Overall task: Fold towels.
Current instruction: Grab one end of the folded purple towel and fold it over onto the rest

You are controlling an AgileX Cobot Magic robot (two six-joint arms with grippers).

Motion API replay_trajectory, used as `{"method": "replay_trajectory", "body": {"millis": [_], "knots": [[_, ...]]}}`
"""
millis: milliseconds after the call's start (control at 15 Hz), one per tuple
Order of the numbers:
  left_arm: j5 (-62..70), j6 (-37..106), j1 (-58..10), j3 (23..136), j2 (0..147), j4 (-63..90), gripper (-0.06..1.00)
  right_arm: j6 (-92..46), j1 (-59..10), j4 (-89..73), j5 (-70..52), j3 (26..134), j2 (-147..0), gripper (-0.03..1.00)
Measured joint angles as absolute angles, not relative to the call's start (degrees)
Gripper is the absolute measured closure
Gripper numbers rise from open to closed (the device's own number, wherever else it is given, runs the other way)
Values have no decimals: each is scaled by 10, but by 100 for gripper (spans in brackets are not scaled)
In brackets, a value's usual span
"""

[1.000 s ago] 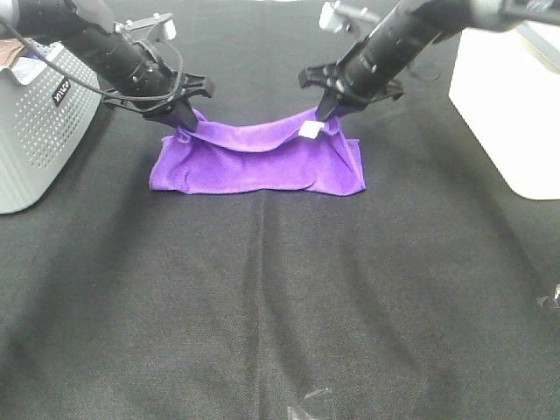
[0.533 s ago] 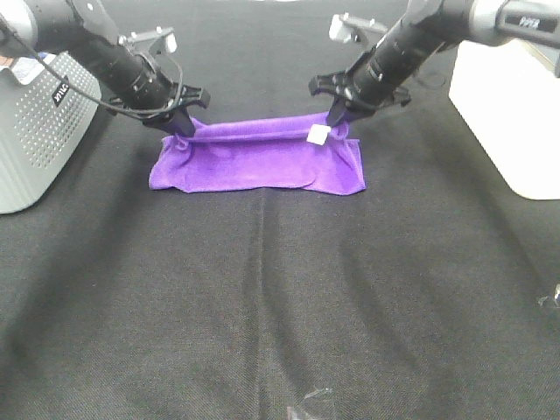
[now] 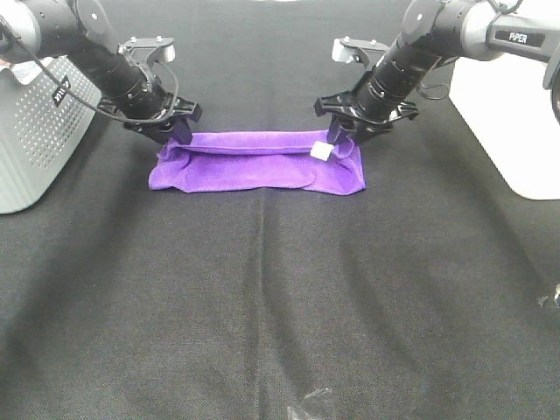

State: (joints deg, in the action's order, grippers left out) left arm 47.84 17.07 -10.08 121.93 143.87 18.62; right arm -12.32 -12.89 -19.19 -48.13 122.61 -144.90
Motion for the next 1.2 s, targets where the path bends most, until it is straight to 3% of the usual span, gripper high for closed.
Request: {"method": "replay_trajectory", "body": {"millis": [67, 133, 200, 400, 800, 1200], "knots": [[478, 171, -101, 1219, 1439, 186, 52, -123, -129, -192, -481, 1226, -1449, 45], [484, 158, -101, 1219, 1439, 171, 43, -112, -129, -183, -486, 1226, -1449, 36], [499, 137, -101, 1223, 1439, 152, 39, -109, -129, -179, -493, 1226, -1449, 33], [595, 95, -101, 1282, 1441, 120, 30, -108, -129, -176, -515, 1226, -1431, 31], [676, 94, -68, 1321, 1462, 171, 29, -108, -129, -176, -685, 1234, -1386, 30], [671, 89, -57, 1321, 1481, 226, 28, -107, -129, -176, -694, 1235, -1386, 30]]}}
